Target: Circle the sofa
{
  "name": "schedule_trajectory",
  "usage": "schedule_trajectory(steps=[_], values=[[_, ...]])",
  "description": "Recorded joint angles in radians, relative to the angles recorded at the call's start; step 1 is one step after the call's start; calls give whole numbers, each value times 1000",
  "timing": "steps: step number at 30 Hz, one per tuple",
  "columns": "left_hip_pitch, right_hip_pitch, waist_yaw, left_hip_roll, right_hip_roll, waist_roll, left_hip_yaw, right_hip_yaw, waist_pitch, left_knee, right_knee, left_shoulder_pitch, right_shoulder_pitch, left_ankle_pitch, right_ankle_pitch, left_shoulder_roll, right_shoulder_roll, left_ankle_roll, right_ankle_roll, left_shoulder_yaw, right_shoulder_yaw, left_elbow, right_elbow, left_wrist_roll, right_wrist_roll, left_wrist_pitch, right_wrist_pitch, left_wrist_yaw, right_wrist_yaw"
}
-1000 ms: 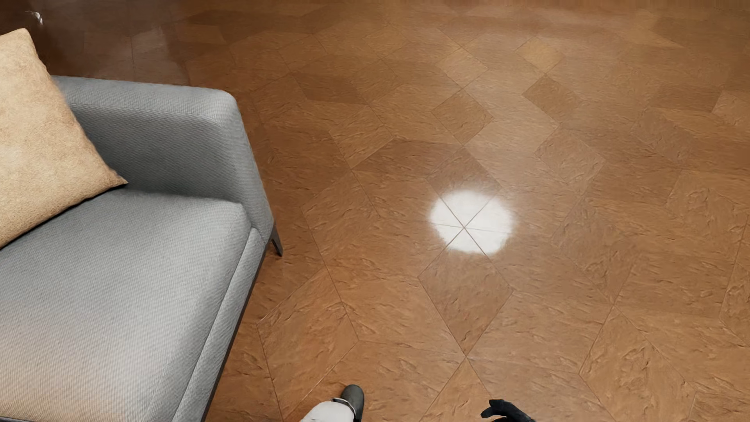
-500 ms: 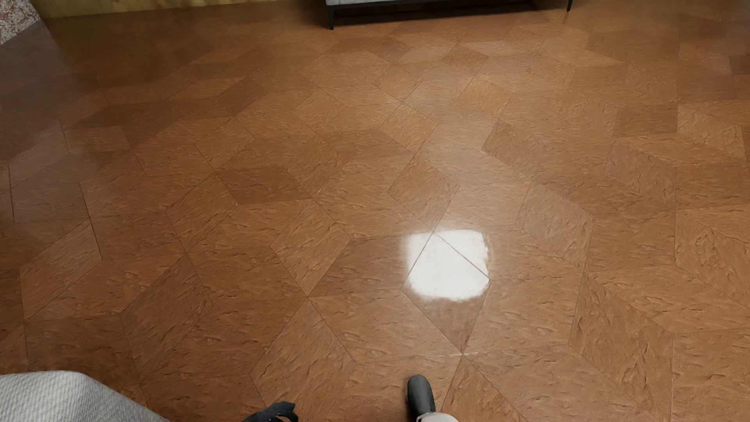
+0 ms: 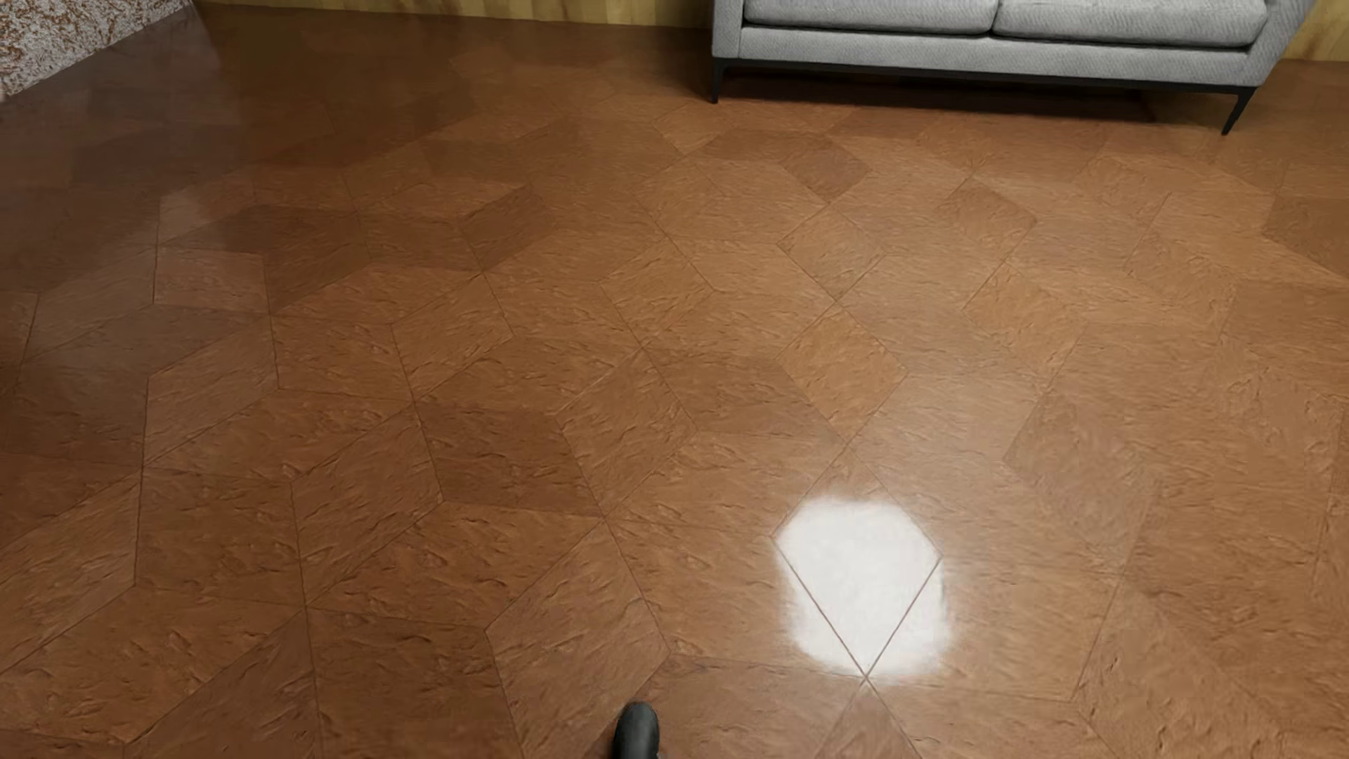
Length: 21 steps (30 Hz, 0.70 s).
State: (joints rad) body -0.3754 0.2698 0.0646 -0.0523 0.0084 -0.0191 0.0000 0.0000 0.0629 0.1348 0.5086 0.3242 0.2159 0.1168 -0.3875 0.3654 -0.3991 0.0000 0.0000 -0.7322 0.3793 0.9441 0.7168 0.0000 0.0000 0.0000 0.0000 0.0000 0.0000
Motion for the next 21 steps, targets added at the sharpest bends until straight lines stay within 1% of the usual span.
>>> schedule_trajectory(steps=[1,2,3,4,5,6,7,8,9,10,11,12,13,14,15,16,17,18,19,20,21], values=[[-34,30,17,-17,-5,-13,0,0,9,360,29,10,8,-345,-6,3,6,0,0,-16,-35,13,10,0,0,0,0,0,0],[-37,46,21,-51,-15,-29,0,0,9,394,96,20,24,-229,37,7,15,0,0,-18,-67,23,36,0,0,0,0,0,0],[-37,-8,15,-106,-68,-72,0,0,5,396,266,30,37,-60,179,10,33,0,0,-4,-78,35,68,0,0,0,0,0,0],[-16,-64,-4,-147,-111,-92,0,0,25,468,496,35,60,54,366,15,48,0,0,-12,-69,52,114,0,0,0,0,0,0],[19,-179,-23,-179,-140,-98,0,0,37,501,722,27,78,77,352,19,54,0,0,4,-62,45,138,0,0,0,0,0,0],[100,-284,-25,-194,-156,-97,0,0,69,488,830,19,85,62,239,26,56,0,0,32,-41,18,157,0,0,0,0,0,0],[165,-382,-72,-186,-146,-69,0,0,73,467,793,0,89,9,196,23,56,0,0,59,-17,2,186,0,0,0,0,0,0],[231,-438,-132,-181,-139,-41,0,0,77,453,642,-22,100,-57,186,34,50,0,0,47,8,-41,195,0,0,0,0,0,0],[286,-483,-186,-180,-134,-11,0,0,79,442,459,-41,123,-118,165,39,36,0,0,70,-4,-83,193,0,0,0,0,0,0],[341,-506,-211,-176,-139,12,0,0,69,417,243,-63,154,-183,209,38,29,0,0,99,-25,-109,189,0,0,0,0,0,0],[389,-512,-224,-175,-145,25,0,0,62,403,54,-81,178,-242,447,45,28,0,0,135,-14,-144,189,0,0,0,0,0,0],[396,-567,-239,-160,-161,41,0,0,34,422,3,-99,202,-310,730,60,30,0,0,168,-24,-175,195,0,0,0,0,0,0],[445,-584,-258,-159,-188,35,0,0,29,439,35,-111,227,-380,802,76,31,0,0,190,-17,-202,198,0,0,0,0,0,0],[504,-557,-282,-159,-198,35,0,0,43,480,124,-117,250,-415,678,86,32,0,0,198,-28,-225,194,0,0,0,0,0,0],[485,-538,-306,-142,-172,56,0,0,43,563,160,-123,236,-371,525,80,29,0,0,215,1,-230,215,0,0,0,0,0,0],[434,-507,-332,-123,-176,76,0,0,49,675,200,-135,211,-246,418,44,28,0,0,254,12,-206,239,0,0,0,0,0,0],[383,-465,-332,-110,-200,94,0,0,69,742,204,-154,172,-87,362,32,6,0,0,204,23,-216,251,0,0,0,0,0,0],[326,-425,-298,-84,-209,111,0,0,71,776,182,-167,145,21,322,8,-8,0,0,164,14,-198,265,0,0,0,0,0,0],[252,-386,-264,-65,-239,115,0,0,68,796,162,-152,135,52,295,1,-13,0,0,151,-26,-219,245,0,0,0,0,0,0],[192,-328,-234,-51,-270,106,0,0,64,790,147,-133,131,30,263,-4,-14,0,0,117,-41,-220,220,0,0,0,0,0,0],[106,-294,-217,-29,-284,98,0,0,50,781,138,-114,125,3,231,-10,-16,0,0,92,-33,-199,193,0,0,0,0,0,0]])
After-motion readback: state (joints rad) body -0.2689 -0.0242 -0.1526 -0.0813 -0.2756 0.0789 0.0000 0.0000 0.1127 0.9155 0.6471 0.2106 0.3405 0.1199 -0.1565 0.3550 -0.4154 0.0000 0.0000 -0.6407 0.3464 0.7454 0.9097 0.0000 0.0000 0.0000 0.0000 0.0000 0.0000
